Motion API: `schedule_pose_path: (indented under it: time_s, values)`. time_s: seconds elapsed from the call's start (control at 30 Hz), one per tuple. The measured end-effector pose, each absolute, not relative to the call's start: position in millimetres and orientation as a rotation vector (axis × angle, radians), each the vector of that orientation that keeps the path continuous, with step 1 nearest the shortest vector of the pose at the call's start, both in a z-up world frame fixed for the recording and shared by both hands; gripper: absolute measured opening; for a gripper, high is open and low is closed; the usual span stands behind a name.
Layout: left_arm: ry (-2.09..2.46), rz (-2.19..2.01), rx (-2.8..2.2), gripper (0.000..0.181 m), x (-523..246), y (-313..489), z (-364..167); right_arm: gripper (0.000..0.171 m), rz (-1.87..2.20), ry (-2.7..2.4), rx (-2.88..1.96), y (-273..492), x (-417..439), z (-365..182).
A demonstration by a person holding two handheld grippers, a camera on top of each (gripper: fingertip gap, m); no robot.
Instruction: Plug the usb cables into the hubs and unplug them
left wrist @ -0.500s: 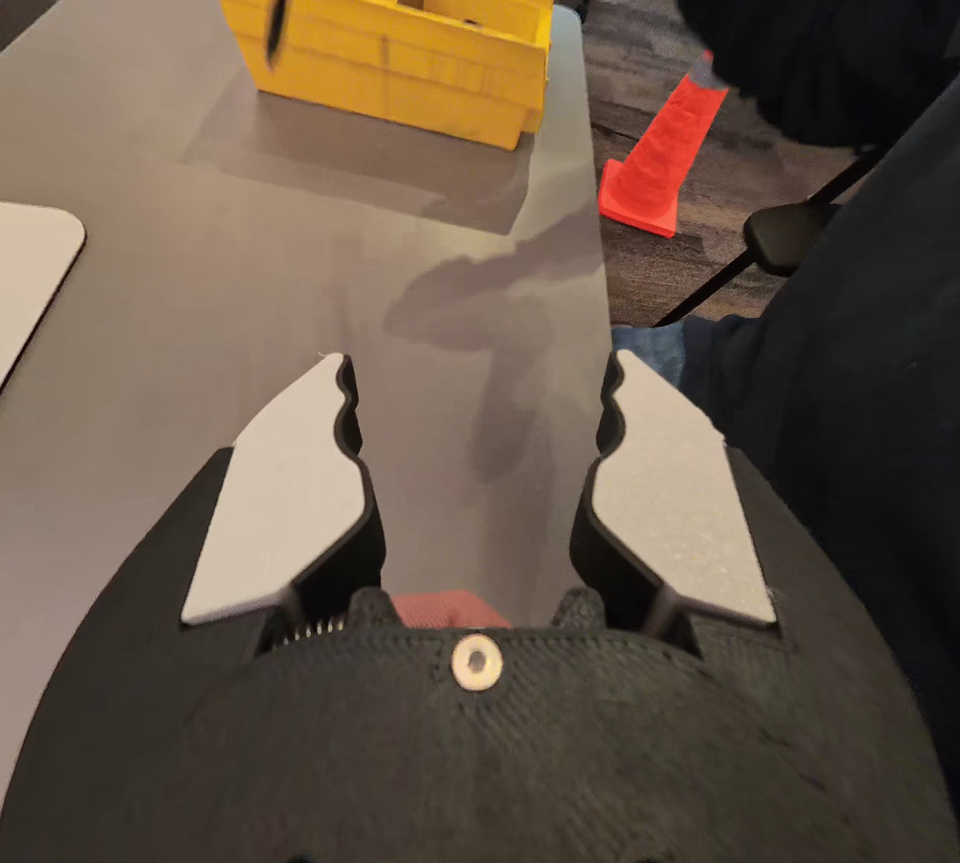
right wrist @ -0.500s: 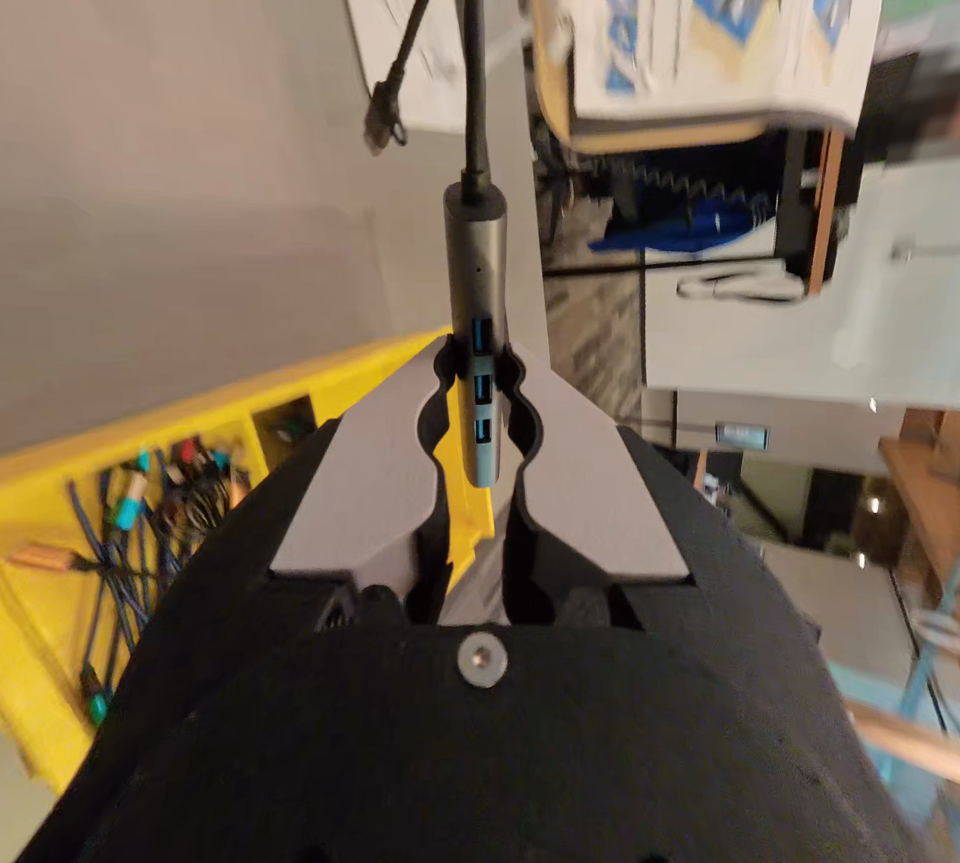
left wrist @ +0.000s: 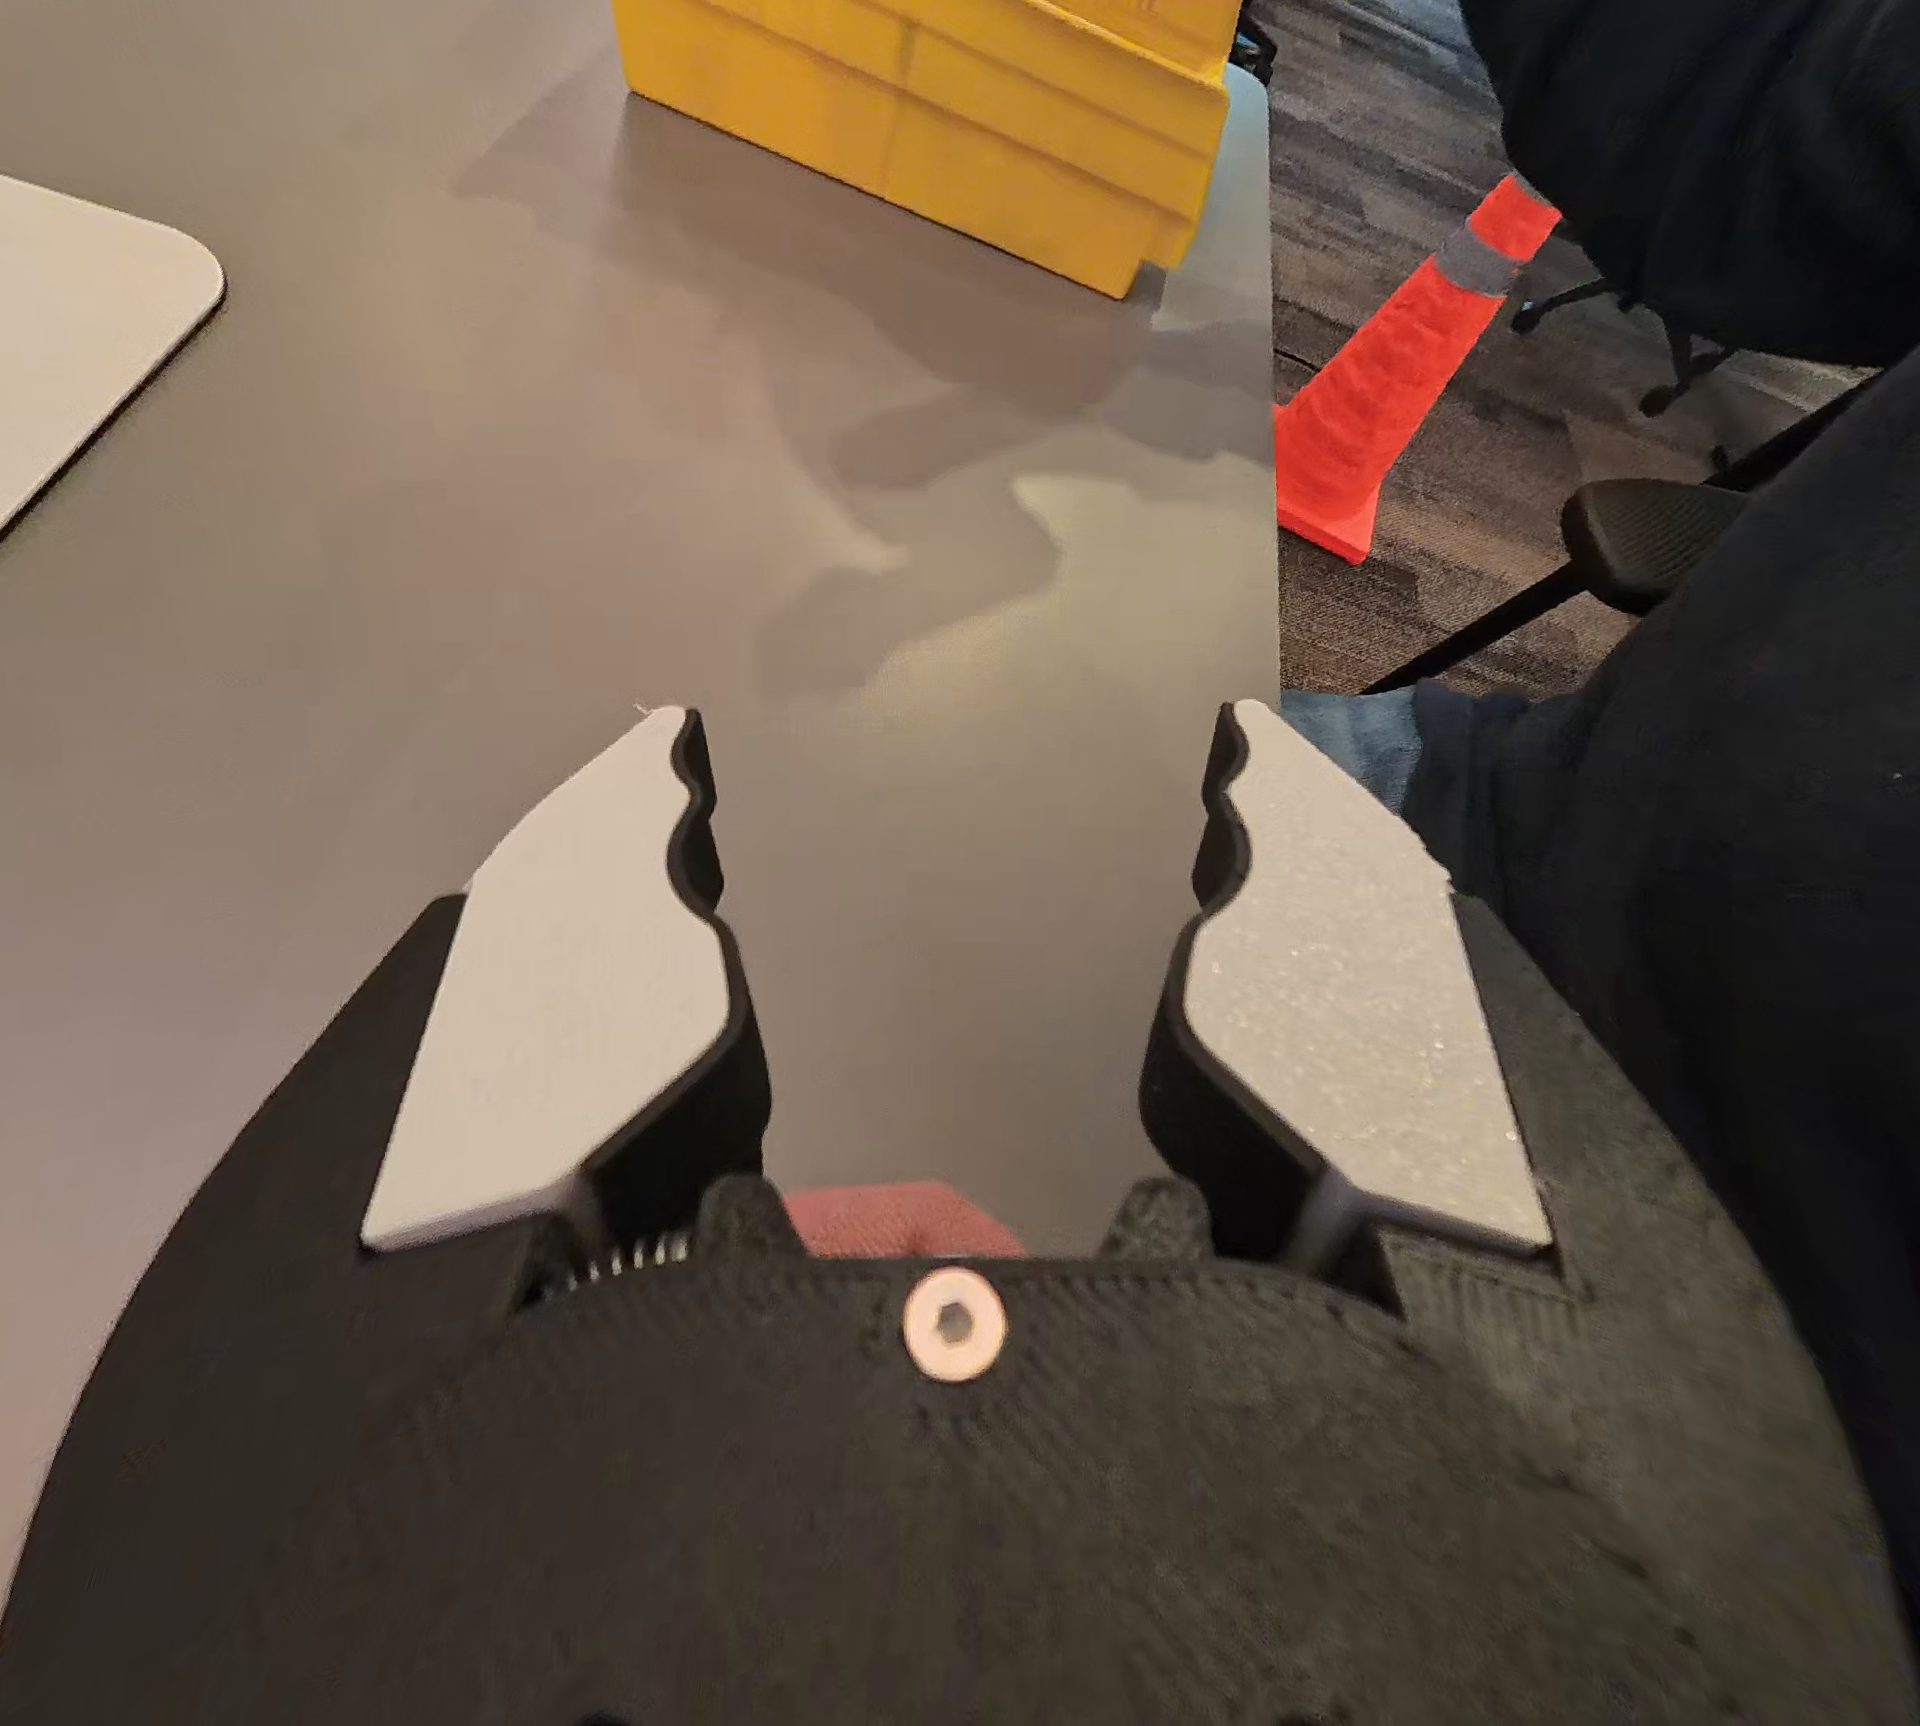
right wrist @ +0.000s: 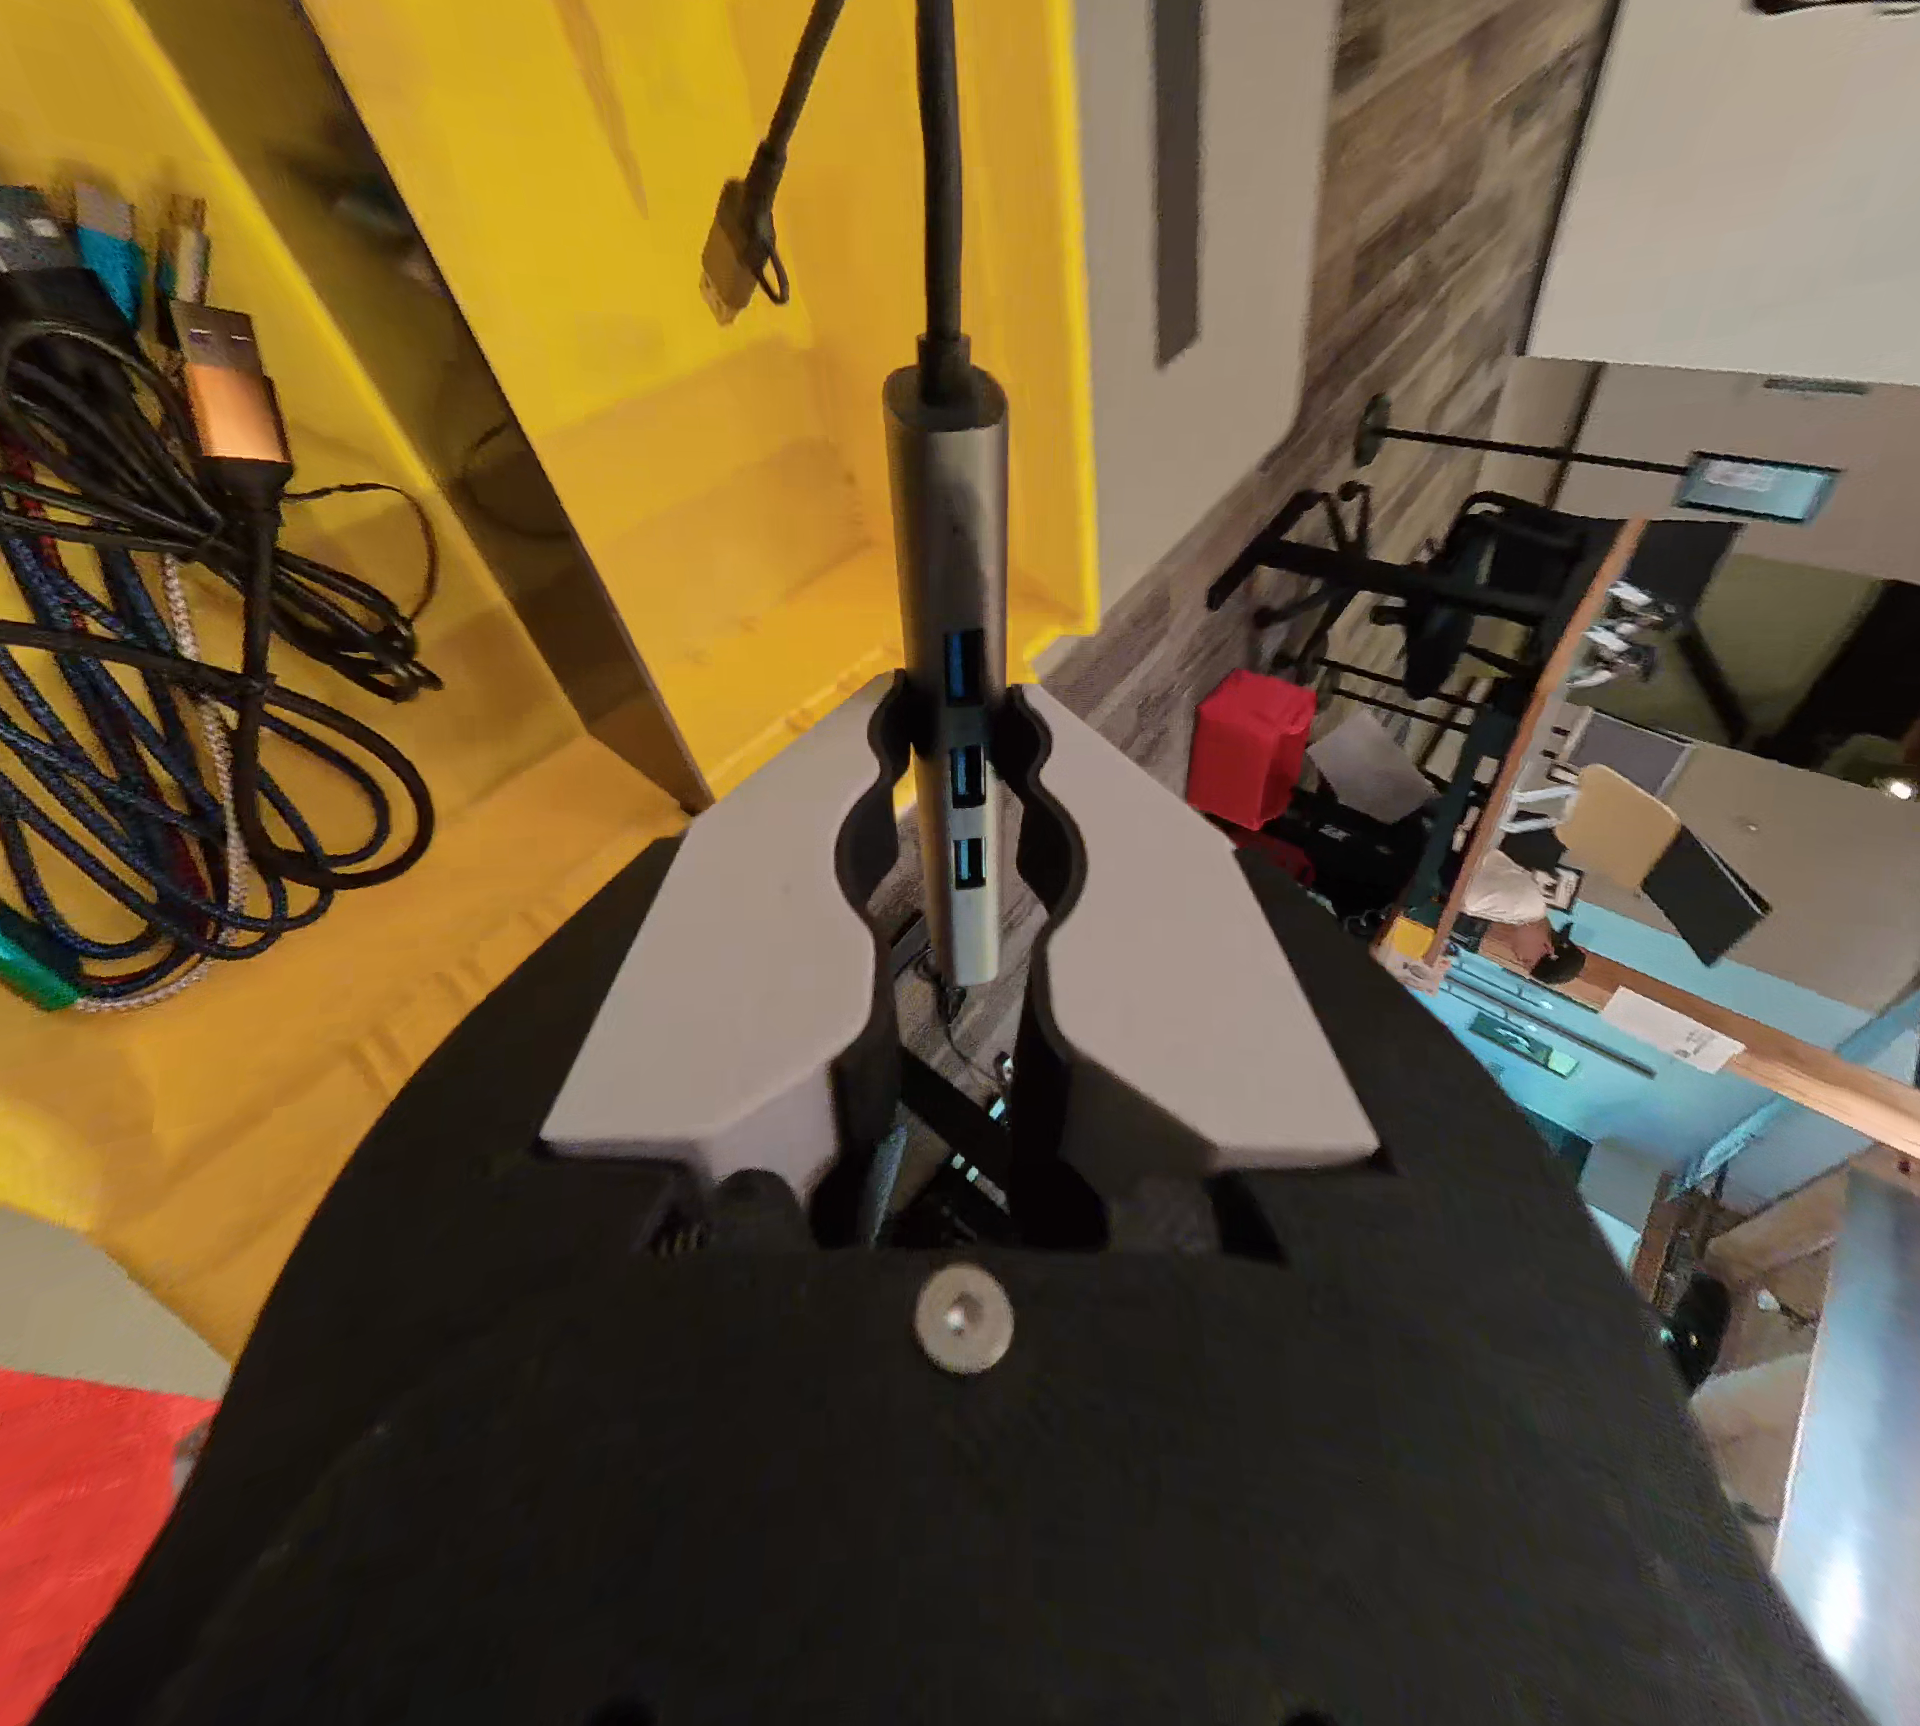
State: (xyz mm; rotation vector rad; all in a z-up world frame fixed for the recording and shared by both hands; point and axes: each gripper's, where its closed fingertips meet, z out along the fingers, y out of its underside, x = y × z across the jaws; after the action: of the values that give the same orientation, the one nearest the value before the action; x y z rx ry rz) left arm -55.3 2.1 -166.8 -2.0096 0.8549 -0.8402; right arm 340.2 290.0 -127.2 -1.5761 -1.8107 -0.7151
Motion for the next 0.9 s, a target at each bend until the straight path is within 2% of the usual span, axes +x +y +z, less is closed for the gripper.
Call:
schedule_pose_path:
  time_s: [0.27, 0.47, 0.63, 0.9]
  values:
    - [0.849, -0.836, -2.036, 0.091, -54, -3, -179, 0.014, -0.651, -1.986, -1.661, 304, 310, -204]
    - [0.836, -0.845, -2.053, 0.091, -57, -4, -185, 0.014, -0.556, -2.045, -1.764, 313, 306, -236]
    - [0.833, -0.852, -2.062, 0.091, -56, -3, -189, 0.019, -0.337, -2.095, -1.919, 304, 303, -246]
    - [0.831, -0.843, -2.063, 0.092, -55, -3, -189, 0.029, -0.266, -2.124, -2.015, 300, 310, -248]
